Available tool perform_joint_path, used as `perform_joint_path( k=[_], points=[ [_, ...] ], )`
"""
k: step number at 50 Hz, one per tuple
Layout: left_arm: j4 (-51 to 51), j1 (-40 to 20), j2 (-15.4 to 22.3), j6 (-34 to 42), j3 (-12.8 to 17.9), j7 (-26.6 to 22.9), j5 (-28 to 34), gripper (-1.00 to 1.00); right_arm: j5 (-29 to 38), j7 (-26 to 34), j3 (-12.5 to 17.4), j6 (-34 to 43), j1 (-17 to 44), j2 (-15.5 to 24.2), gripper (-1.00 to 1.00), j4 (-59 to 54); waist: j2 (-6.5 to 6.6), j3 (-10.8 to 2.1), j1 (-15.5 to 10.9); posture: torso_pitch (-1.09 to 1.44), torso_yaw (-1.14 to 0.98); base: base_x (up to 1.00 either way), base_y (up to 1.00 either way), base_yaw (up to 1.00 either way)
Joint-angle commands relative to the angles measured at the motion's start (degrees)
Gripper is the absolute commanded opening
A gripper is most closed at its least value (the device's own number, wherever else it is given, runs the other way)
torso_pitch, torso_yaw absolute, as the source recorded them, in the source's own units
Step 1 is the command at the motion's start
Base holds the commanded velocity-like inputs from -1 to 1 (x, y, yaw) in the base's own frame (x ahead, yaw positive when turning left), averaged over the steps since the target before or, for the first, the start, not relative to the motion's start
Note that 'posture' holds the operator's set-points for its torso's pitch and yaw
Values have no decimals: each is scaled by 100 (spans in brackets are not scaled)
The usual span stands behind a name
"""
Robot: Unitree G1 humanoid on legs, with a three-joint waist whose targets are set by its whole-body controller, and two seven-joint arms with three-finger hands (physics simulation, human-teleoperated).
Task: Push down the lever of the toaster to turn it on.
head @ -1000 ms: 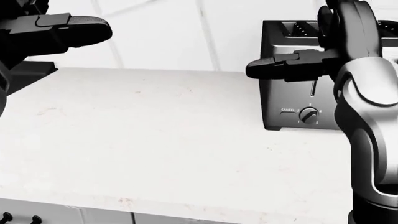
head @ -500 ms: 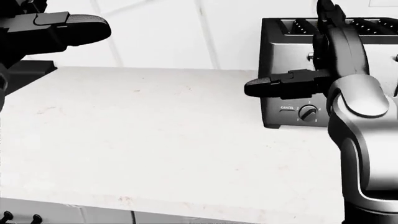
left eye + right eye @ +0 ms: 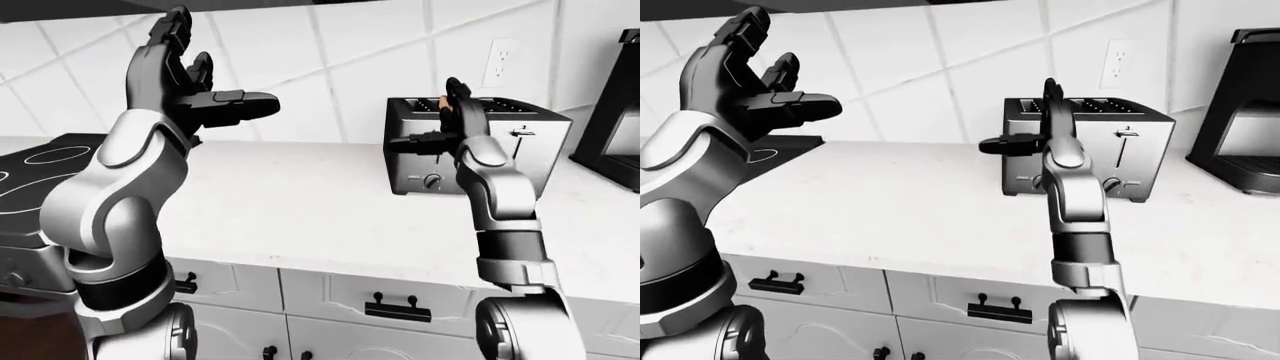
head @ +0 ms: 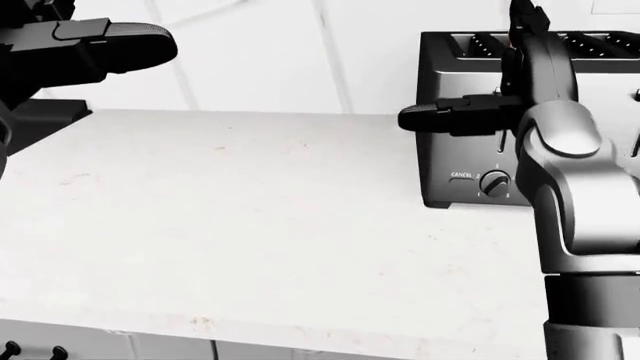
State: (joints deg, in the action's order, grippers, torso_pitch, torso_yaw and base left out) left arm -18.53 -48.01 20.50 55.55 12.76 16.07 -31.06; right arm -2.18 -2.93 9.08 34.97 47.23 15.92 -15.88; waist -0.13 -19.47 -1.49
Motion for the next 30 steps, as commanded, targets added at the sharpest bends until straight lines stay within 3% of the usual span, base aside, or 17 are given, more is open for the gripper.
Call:
perform_joint_path(
  k=[1, 30],
  points=[
    [-119, -183, 54, -123, 64, 10, -5, 100, -52, 7, 38, -401, 234, 81, 100, 38, -3, -43, 3, -51, 0, 0, 0, 0],
    [-133, -204, 64, -123, 63, 44, -66, 100, -277, -156, 45, -2274, 1043, 329, 100, -2781, 15, -40, 23, -51, 0, 0, 0, 0]
  ],
)
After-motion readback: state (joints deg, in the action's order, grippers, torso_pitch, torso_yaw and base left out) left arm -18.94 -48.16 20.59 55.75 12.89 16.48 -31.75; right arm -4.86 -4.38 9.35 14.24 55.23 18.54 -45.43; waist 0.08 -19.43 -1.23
